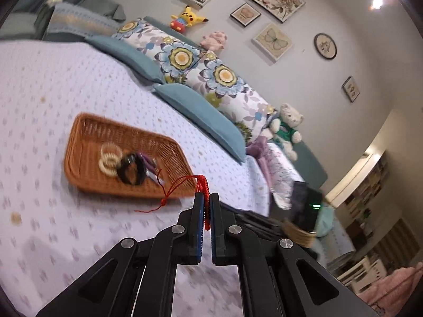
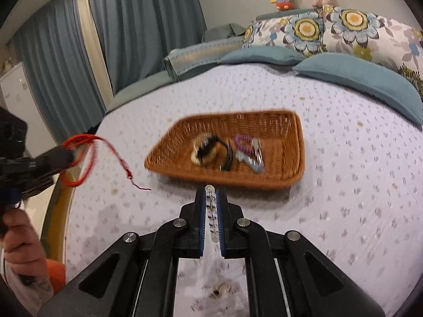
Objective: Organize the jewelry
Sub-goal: 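Carry the necklace and bracelet into the wicker basket and open both tools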
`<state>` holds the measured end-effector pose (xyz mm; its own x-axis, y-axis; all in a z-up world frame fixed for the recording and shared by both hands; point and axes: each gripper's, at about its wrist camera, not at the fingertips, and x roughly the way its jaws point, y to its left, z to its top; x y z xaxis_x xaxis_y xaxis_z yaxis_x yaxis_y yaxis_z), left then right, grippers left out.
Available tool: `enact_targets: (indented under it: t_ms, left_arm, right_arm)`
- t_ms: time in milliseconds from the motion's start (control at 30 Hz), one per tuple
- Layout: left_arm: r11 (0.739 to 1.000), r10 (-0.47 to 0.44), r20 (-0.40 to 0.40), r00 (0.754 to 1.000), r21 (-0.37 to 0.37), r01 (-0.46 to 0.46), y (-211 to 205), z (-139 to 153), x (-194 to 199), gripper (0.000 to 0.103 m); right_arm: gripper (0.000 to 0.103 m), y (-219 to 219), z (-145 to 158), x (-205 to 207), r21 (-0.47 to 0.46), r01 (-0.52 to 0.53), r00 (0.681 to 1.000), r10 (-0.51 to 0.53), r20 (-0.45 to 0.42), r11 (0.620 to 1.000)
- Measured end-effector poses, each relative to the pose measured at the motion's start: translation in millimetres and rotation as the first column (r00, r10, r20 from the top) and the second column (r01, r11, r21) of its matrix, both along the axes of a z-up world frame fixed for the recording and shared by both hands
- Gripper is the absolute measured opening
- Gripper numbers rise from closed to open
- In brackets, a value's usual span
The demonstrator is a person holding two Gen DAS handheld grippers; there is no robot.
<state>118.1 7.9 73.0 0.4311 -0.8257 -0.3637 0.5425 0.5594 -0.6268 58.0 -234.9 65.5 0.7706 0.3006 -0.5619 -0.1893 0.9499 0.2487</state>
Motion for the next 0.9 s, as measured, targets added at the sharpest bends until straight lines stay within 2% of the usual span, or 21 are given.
enact_targets:
  t_ms: [167,333,433,567,633,900]
  left_arm:
    - [0.988,0.052,0.036,0.998,0.146,-0.056,-20,7,41,0.004]
    - [0.950,0.139,0.040,0.989,0.276,-0.145,-36,-8,86,0.004]
    - [0.911,0.192,0.047,0.980,0.362,-0.196,-43,-26,109,0.004]
    - [0.885,0.210,0.028,0.977,0.420,-0.202,-49,-50,127,0.004]
    - [0.860,0.226,0.029,0.974,0.464,-0.213,-54,-62,135,0.004]
    - [0.845,0.240,0.004,0.971,0.491,-0.210,-58,-80,155,0.004]
  right_arm:
    - [0.010,-6,27,31,-0.013,0.030,0.999,-0.030,0.040,0.999]
    - [0.010,-13,30,75,-0.030,0.065,0.997,-0.063,0.040,0.997]
    - [0.010,-15,16,104,-0.039,0.086,0.996,-0.086,0.004,0.996]
    - [0.010,-18,-13,134,-0.038,0.095,0.993,-0.098,-0.066,0.995]
    - [0.010,-19,-27,146,-0.032,0.097,0.990,-0.100,-0.103,0.995]
    - [0.010,-22,-53,165,-0.034,0.116,0.976,-0.120,-0.181,0.993]
